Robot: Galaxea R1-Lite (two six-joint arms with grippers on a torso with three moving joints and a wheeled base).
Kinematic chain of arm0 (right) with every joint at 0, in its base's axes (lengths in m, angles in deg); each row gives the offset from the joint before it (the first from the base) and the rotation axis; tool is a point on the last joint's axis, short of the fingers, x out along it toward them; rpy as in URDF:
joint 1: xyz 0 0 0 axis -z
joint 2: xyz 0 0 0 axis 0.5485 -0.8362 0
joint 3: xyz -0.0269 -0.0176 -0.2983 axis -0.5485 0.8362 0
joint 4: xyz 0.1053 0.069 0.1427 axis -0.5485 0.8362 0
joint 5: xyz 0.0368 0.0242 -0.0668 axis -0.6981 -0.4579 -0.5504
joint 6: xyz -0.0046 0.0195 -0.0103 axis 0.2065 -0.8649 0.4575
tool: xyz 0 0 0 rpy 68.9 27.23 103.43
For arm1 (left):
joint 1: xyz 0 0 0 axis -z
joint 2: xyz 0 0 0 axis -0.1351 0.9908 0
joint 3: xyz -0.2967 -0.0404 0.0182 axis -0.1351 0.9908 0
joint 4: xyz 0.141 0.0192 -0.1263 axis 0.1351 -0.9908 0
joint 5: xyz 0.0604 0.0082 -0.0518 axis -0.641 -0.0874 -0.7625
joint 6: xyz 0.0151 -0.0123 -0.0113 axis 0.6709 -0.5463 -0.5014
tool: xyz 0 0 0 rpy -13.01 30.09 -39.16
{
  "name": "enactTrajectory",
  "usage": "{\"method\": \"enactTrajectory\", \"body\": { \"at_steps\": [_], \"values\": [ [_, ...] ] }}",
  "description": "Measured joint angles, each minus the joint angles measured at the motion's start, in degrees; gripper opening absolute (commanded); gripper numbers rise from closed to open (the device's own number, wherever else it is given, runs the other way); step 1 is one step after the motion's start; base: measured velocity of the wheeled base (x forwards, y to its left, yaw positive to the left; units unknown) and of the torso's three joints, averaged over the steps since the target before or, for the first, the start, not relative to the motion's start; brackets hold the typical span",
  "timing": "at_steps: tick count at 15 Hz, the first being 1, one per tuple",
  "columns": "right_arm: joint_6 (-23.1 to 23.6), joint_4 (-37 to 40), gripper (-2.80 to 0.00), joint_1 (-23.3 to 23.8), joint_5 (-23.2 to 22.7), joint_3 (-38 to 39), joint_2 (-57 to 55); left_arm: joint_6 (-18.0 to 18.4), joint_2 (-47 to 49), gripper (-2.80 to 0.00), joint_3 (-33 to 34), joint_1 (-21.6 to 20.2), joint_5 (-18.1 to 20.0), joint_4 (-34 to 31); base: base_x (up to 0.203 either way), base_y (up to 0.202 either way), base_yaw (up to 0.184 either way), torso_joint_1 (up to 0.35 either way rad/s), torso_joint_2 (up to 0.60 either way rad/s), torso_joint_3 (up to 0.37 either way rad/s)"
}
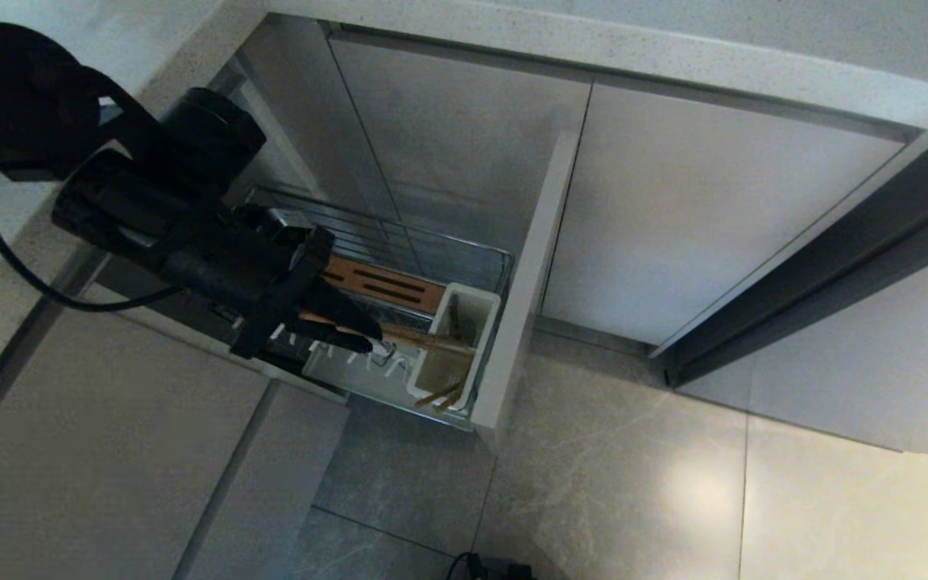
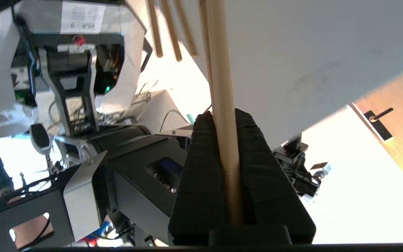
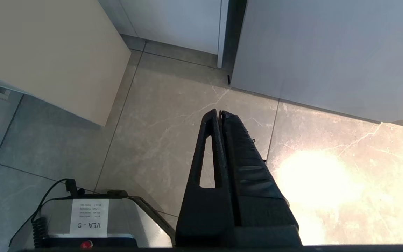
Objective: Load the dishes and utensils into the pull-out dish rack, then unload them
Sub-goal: Take the chopsticks out of the cupboard
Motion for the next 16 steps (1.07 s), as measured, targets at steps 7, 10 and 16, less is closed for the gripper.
{"method": "enactTrajectory", "body": {
  "at_steps": [7,10,16],
  "values": [
    [0.0,0.0,-2.8,0.0,0.0,0.0,0.0,0.0,-4.8,-2.8,0.0,-0.6,-3.1,-1.4,0.0,0.0,0.0,0.0,0.0,0.0],
    [0.0,0.0,-2.8,0.0,0.0,0.0,0.0,0.0,-6.2,-2.8,0.0,-1.1,-3.2,-1.8,0.0,0.0,0.0,0.0,0.0,0.0],
    [0.0,0.0,-2.8,0.0,0.0,0.0,0.0,0.0,-9.0,-2.8,0.0,-1.5,-3.3,-2.6,0.0,0.0,0.0,0.0,0.0,0.0]
  ]
}}
